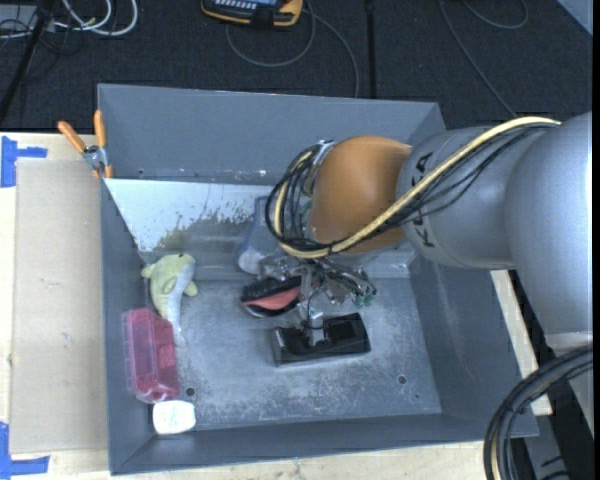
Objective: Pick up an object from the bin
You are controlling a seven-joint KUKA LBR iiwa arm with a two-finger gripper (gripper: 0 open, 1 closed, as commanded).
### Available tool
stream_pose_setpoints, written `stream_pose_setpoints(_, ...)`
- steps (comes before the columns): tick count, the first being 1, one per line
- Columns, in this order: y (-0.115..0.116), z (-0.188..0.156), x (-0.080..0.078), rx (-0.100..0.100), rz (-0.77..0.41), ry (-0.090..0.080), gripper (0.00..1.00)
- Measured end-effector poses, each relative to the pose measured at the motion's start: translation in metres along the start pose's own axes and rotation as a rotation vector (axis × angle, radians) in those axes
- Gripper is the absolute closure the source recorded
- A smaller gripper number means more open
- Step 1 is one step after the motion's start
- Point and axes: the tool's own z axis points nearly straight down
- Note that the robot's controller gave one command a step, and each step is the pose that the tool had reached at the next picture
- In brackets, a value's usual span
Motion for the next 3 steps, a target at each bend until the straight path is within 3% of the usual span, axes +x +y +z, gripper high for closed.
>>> stream_pose_setpoints(3,-0.0012,-0.0001,0.0003,0.0,0.007,0.0,1.0)
